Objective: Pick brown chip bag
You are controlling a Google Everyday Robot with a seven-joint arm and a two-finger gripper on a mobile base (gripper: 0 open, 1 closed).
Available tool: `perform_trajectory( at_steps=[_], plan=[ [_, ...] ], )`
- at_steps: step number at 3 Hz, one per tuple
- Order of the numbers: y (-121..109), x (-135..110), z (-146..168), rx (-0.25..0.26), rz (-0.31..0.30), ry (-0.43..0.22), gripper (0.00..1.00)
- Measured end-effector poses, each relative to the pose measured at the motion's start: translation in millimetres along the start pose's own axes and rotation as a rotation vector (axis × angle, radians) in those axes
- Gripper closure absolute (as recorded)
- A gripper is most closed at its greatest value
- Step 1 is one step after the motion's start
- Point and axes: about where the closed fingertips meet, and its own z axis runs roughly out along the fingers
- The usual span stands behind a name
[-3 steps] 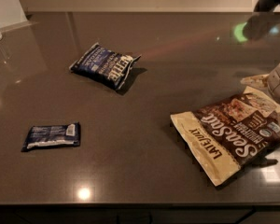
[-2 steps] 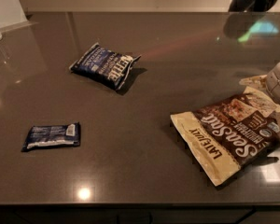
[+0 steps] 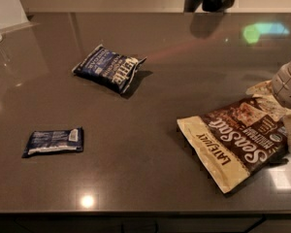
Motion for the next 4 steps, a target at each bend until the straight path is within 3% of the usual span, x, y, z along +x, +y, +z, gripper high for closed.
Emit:
perform_trajectory(
  at_steps=[2,4],
  plan=[
    [-1,5,-9,-0.030,0.021,0.012,0.48],
    [-12,-4,-40,0.013,0.087,-0.024,0.95]
  ],
)
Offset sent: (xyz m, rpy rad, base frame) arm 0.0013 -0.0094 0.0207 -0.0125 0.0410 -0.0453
